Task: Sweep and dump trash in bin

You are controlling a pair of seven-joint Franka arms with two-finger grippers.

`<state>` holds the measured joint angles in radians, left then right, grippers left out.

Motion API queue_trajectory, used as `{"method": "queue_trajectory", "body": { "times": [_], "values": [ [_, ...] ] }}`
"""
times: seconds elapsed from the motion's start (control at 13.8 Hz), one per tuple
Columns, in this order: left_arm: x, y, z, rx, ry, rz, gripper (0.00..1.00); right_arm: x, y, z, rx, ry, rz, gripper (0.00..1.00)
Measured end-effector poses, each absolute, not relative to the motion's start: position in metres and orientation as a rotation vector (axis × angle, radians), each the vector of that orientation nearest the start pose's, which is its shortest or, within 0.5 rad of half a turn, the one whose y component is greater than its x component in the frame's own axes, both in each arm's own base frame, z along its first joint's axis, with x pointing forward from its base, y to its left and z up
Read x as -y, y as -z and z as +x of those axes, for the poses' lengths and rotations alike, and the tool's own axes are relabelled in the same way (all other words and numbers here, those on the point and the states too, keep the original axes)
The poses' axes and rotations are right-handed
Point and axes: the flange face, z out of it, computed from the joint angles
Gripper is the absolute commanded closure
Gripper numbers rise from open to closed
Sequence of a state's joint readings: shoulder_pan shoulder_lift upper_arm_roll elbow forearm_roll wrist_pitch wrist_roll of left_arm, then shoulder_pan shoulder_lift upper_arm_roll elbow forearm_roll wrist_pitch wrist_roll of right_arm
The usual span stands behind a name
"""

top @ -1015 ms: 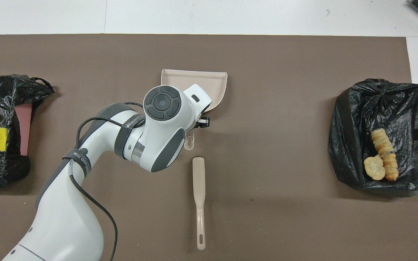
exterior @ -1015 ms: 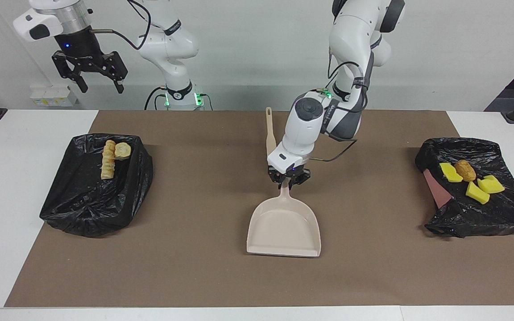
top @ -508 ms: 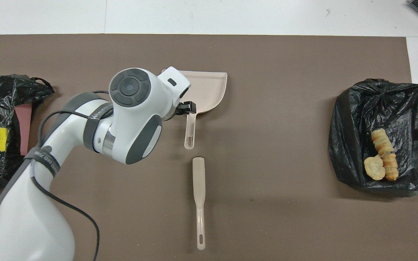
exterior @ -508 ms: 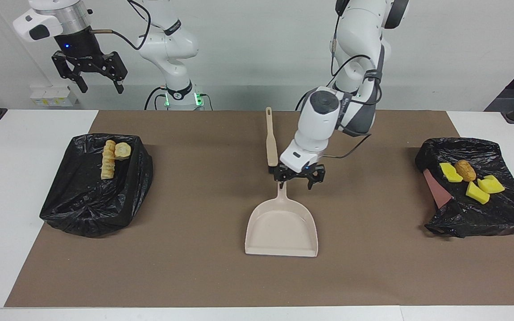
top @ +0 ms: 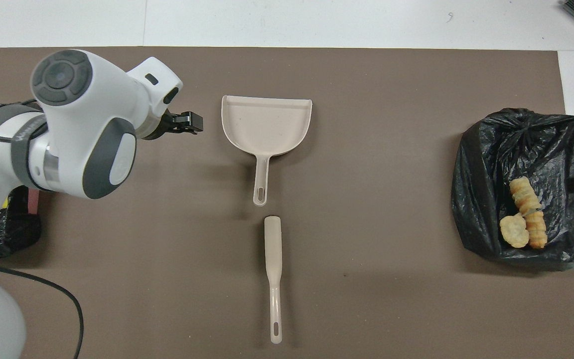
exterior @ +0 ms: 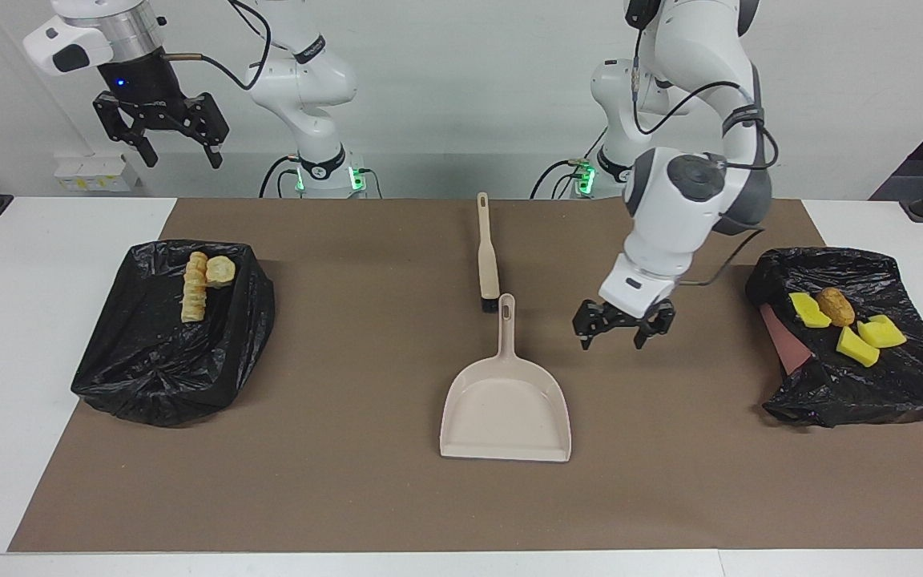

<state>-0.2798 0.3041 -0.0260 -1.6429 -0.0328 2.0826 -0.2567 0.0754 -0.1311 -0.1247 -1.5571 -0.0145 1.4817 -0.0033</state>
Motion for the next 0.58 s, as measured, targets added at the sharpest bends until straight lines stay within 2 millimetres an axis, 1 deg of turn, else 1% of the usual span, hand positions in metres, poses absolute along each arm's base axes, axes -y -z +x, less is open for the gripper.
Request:
{"method": "queue_trajectory", "body": {
  "times": [0.15,0.29,0.44,0.58],
  "values": [
    [0.16,-0.464,0.637,-0.123,0.185,-3.196,0.0,0.032,-0.692,0.502,-0.074,0.086,-3.139,0.0],
    [0.124,-0.482,0.636,-0.192,0.181,-3.184,0.0,0.032,-0.692,0.502,-0.074,0.086,-3.139,0.0],
    [0.092,-0.504,0.629,-0.261,0.154,-3.17,0.0,0.032,-0.692,0.502,-0.074,0.086,-3.139,0.0],
    [0.067,-0.522,0.618,-0.313,0.114,-3.161,0.0,0.032,-0.692,0.502,-0.074,0.086,-3.139,0.0]
  ]
}}
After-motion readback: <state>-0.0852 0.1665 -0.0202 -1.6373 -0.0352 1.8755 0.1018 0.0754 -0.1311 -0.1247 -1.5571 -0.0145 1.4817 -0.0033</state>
